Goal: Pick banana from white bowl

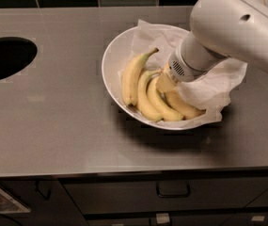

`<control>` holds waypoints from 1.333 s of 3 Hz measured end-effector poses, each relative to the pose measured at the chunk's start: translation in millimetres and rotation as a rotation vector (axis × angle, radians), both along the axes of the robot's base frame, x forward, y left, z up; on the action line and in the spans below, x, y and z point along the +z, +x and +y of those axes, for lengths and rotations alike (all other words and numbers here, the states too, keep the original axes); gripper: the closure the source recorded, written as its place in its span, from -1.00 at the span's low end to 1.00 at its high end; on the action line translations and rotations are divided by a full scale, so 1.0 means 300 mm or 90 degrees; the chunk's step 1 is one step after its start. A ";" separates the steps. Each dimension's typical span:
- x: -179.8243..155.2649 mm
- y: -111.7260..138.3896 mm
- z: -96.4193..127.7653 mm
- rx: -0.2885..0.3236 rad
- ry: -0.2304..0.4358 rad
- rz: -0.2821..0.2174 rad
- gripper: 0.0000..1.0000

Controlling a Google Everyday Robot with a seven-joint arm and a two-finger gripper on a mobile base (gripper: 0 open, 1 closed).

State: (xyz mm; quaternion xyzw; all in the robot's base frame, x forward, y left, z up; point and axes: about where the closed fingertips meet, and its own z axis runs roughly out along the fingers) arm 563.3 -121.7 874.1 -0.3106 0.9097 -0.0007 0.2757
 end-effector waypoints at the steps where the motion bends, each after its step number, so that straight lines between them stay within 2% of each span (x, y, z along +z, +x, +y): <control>1: -0.011 -0.003 -0.003 -0.004 0.005 0.009 0.33; 2: -0.011 -0.003 -0.002 -0.004 0.005 0.009 0.80; 3: -0.010 -0.003 -0.002 -0.003 0.005 0.009 1.00; 4: 0.039 -0.024 -0.003 0.007 0.029 -0.010 1.00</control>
Offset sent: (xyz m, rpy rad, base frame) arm -0.0008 -0.0008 -0.0034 0.0081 0.0140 -0.0058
